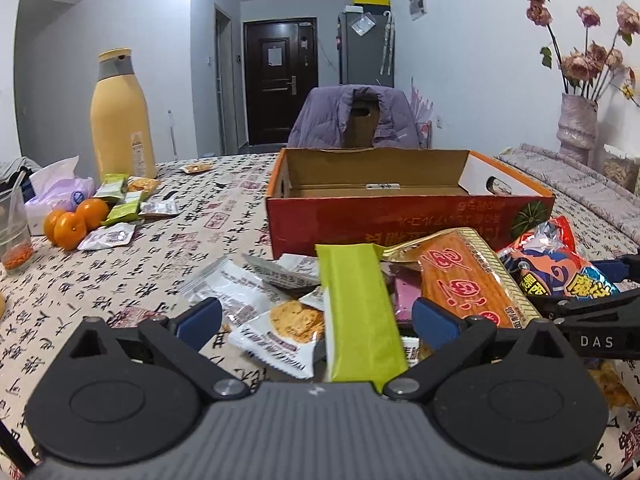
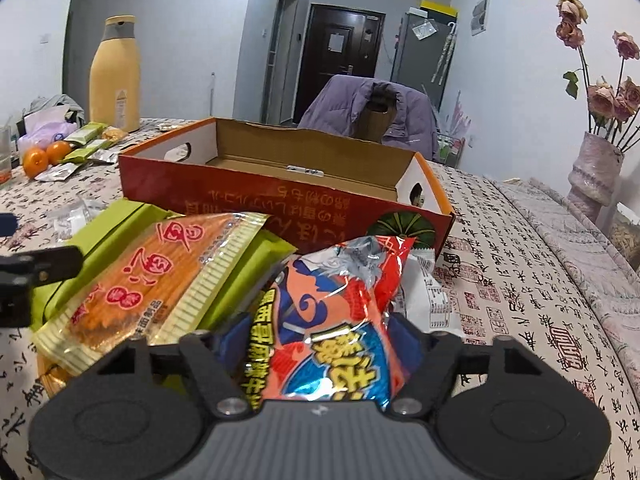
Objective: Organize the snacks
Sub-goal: 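Grasp the green bar with the left tool while the right tool grasps the red-blue chip bag, then lift both snacks over the box and open both tools to drop them inside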
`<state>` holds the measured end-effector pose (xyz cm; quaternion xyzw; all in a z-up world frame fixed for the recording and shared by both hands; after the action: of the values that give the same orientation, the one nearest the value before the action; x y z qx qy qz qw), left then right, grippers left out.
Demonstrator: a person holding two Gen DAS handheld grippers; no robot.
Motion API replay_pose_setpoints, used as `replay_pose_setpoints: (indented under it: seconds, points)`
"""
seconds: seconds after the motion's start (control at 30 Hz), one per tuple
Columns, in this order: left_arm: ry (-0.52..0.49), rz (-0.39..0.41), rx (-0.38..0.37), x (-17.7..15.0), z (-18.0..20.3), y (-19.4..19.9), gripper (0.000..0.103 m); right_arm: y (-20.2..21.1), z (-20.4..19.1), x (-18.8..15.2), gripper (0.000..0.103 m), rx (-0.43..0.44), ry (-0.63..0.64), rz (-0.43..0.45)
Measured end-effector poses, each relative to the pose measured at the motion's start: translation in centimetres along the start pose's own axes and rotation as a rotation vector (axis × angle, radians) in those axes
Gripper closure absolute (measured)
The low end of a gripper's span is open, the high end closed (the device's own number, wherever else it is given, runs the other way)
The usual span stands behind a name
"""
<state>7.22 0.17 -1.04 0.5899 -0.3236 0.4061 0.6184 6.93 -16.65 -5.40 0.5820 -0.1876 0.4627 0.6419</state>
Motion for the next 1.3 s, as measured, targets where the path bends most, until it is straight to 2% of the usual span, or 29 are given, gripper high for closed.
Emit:
replay_pose_setpoints:
  seconds: [0.07,0.17,0.23,0.33,0.47,0.8,1.3]
  points:
    - [-0.009,-0.011,-0.001,0.1,0.3,-0.4,0.003,0.3,0.2,-0.1,0.043,0.006,-0.008,0.01]
    - [-0.007,-0.038,-0.004,0.2,0.5,-1.0,0.015,0.7,0.7,-0.2,0.044,0.007,-0.017,0.021]
    - [0.005,-0.054,-0.013,0.3,0.5,-1.4,0.019,0.9,1.0,-0.4,0.045,0.008,-0.024,0.031]
    - [0.008,-0.081,-0.023,0.4,0.5,-2.0,0.032,1.5,1.5,-0.5,0.045,0.003,-0.045,0.055]
    - [0.045,-0.147,-0.067,0.2,0.3,-3.0,0.063,2.2,2.3,-0.5,0.045,-0.008,-0.066,0.084]
    - [0.036,-0.112,-0.058,0.4,0.4,-2.2,0.065,2.9,3.5,-0.7,0.045,-0.01,-0.107,0.114]
    - [0.02,-0.021,-0.059,2.8,1.1,0.0,0.065,3.5,4.0,0.4,0.045,0.004,-0.116,0.16]
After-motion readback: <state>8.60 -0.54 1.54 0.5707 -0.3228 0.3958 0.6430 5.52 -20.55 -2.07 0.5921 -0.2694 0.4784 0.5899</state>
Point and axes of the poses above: each gripper's, at about its wrist camera, not at the fingertips, and y roughly against the way its jaws point, z to its right, x to its top, the point moved 1 cm from there along -y, roughly the way its jaws point, and after that the axes turned 9 degrees about y, right-handed, at the moved point
